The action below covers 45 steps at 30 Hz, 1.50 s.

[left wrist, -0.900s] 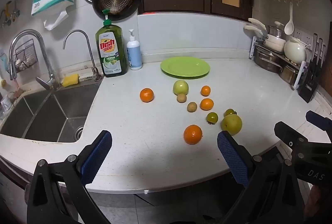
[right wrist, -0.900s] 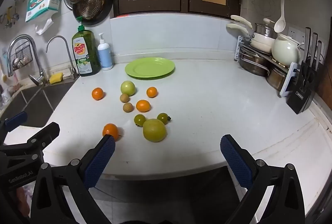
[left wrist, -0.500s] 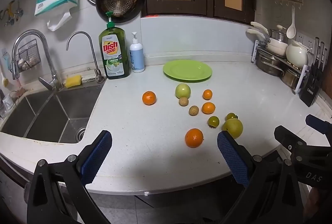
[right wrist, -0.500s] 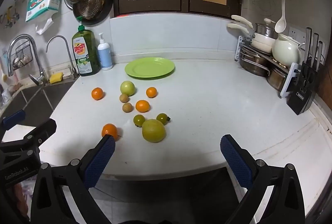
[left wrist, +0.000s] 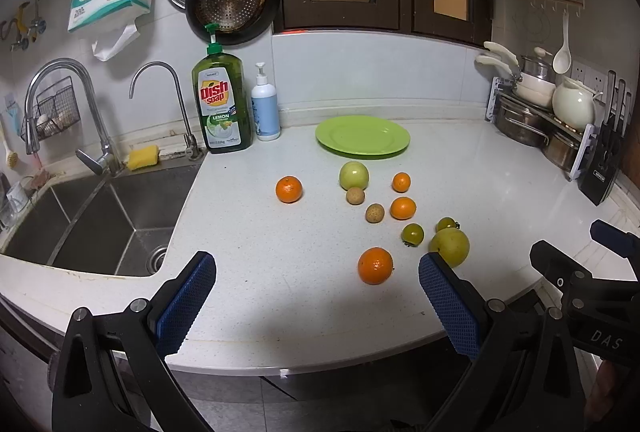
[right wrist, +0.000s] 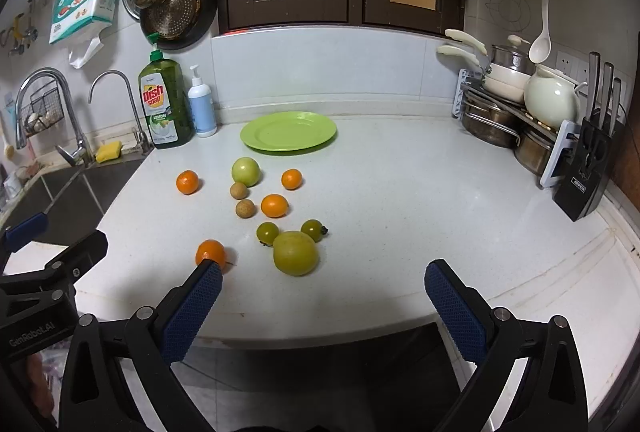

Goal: Organize fruits

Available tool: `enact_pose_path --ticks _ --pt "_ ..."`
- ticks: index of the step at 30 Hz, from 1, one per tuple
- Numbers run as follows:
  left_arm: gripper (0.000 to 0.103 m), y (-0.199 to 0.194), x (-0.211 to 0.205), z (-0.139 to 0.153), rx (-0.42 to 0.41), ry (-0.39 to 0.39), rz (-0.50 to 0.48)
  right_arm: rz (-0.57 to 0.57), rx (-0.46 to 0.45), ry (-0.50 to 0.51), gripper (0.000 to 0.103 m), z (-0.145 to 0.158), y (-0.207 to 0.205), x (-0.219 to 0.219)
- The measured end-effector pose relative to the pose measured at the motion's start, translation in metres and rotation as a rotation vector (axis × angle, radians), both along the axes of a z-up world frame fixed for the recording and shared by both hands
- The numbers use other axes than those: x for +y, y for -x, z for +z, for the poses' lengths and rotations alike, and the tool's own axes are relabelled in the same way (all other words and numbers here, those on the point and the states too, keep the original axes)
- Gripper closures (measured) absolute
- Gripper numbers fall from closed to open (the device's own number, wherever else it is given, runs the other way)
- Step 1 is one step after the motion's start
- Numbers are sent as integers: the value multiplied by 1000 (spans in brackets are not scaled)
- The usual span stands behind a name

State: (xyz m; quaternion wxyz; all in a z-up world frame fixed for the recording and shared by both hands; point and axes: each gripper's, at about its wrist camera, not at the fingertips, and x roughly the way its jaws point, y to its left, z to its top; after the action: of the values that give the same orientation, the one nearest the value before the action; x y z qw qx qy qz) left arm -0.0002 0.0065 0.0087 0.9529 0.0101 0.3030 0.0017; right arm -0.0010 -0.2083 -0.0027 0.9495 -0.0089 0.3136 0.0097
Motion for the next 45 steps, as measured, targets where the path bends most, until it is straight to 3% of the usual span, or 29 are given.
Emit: enact_pose_path --ticks 45 --pt "0 -17 -3 -10 15 0 -13 13 10 7 1 -4 -18 5"
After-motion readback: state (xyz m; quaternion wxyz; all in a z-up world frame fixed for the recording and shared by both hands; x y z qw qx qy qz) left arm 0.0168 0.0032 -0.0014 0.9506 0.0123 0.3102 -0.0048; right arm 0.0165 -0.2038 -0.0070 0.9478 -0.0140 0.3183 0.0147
